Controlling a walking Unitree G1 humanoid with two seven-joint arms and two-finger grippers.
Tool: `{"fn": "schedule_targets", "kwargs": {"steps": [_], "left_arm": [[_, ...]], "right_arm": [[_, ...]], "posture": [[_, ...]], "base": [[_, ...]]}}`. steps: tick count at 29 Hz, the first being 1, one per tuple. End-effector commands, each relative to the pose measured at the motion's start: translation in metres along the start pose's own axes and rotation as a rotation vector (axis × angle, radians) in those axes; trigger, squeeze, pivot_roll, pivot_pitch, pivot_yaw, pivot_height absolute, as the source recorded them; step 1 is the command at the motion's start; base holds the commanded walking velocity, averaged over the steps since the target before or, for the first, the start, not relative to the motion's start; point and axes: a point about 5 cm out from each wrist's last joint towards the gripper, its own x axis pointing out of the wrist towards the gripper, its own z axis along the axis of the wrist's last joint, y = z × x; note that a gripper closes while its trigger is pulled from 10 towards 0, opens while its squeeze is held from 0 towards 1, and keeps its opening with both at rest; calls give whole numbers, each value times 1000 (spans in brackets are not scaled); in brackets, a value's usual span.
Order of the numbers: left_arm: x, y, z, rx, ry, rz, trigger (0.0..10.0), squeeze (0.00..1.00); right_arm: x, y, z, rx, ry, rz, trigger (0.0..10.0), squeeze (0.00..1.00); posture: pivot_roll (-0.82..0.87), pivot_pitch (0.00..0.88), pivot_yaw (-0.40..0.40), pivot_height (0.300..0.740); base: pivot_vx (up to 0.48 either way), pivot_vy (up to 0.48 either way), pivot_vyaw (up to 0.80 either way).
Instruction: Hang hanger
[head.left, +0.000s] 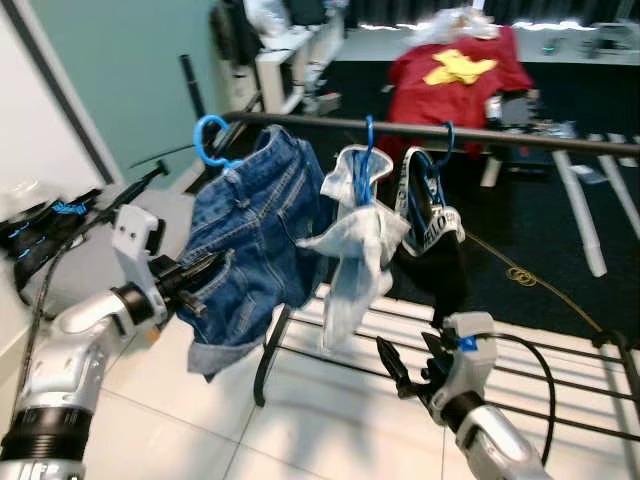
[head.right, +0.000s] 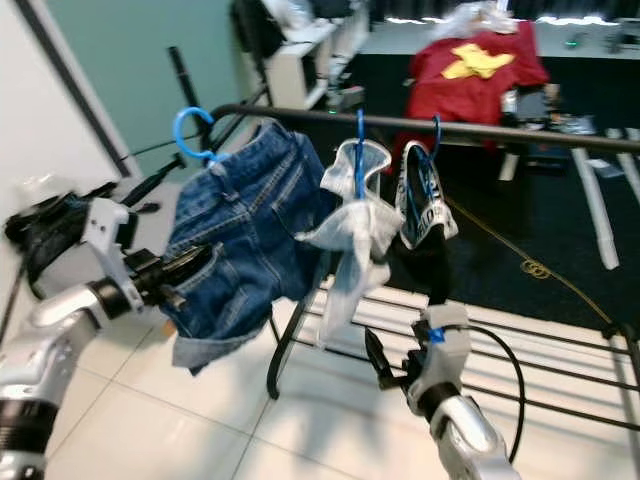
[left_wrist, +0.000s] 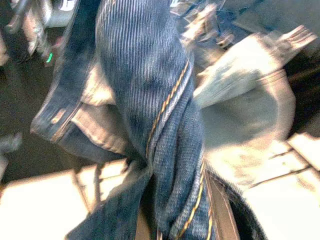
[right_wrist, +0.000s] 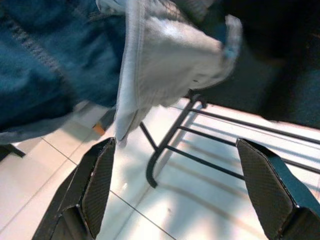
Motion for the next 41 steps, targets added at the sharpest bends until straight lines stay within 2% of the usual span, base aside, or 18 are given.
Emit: {"fn": "schedule_targets", "kwargs": {"steps": [1, 12, 13, 15, 19, 23, 25, 29, 30, 31, 33, 35, 36, 37, 39, 40, 41], "left_arm": [[-2, -3, 14, 37, -31, -53, 10000, 0], [7, -7, 10, 66, -16, -86, 10000, 0], [10, -5, 10, 84, -32, -79, 10000, 0], [11, -5, 10, 89, -37, -78, 10000, 0], [18, 4, 6, 76, -55, 56, 10000, 0], [22, 2, -1, 96, -31, 101, 10000, 0], [24, -1, -4, 172, -35, 133, 10000, 0], [27, -3, -6, 173, -33, 130, 10000, 0], [25, -3, 0, 188, -63, 80, 10000, 0], [25, -3, 0, 188, -63, 80, 10000, 0], [16, -1, 16, 252, -113, -69, 10000, 0], [1, 6, 29, 290, -121, -195, 10000, 0], [-9, 13, 37, 296, -112, -232, 10000, 0], [-9, 13, 37, 296, -112, -232, 10000, 0], [-32, 28, 49, 289, -64, -295, 10000, 0], [-32, 28, 49, 289, -64, -295, 10000, 0], [-49, 36, 52, 273, -11, -339, 10000, 0]], "right_arm": [[-1, 1, -4, 12, 16, 0, 10000, 0], [0, -5, 3, 91, -36, -32, 10000, 0], [-1, -8, 7, 135, -65, -42, 10000, 0], [-1, -9, 7, 147, -73, -45, 10000, 0], [-4, -16, 16, 230, -148, -70, 10000, 0], [-4, -19, 19, 250, -179, -85, 10000, 0], [-5, -22, 23, 265, -213, -105, 10000, 0], [-6, -25, 28, 272, -248, -122, 10000, 0], [-7, -28, 35, 242, -274, -119, 10000, 0], [-7, -28, 35, 242, -274, -119, 10000, 0], [-13, -35, 52, 223, -349, -93, 10000, 0], [-20, -39, 71, 255, -442, -39, 10000, 0], [-25, -40, 79, 273, -490, -2, 10000, 0], [-25, -40, 79, 273, -490, -2, 10000, 0], [-36, -42, 93, 290, -567, 70, 10000, 0], [-36, -42, 93, 290, -567, 70, 10000, 0], [-43, -44, 99, 291, -600, 101, 10000, 0]], "posture": [[-81, 76, 64, 740], [-82, 75, 72, 740], [-83, 74, 73, 740], [-83, 74, 73, 740], [-83, 75, 77, 740], [-82, 75, 77, 740], [-82, 75, 77, 740], [-84, 75, 74, 740], [-82, 74, 73, 740], [-82, 74, 73, 740], [-83, 73, 71, 740], [-92, 71, 75, 740], [-92, 71, 75, 740], [-92, 71, 75, 740], [-94, 70, 77, 740], [-94, 70, 77, 740], [-92, 75, 78, 740]], "base": [[-428, 0, 0], [-417, 0, 0], [0, 0, 0], [0, 0, 0], [0, 0, 0], [0, 0, 0], [0, 0, 0], [0, 0, 0], [0, 0, 0], [0, 0, 0], [0, 0, 0], [0, 0, 0], [0, 0, 0], [0, 0, 0], [0, 0, 0], [0, 0, 0], [0, 0, 0]]}}
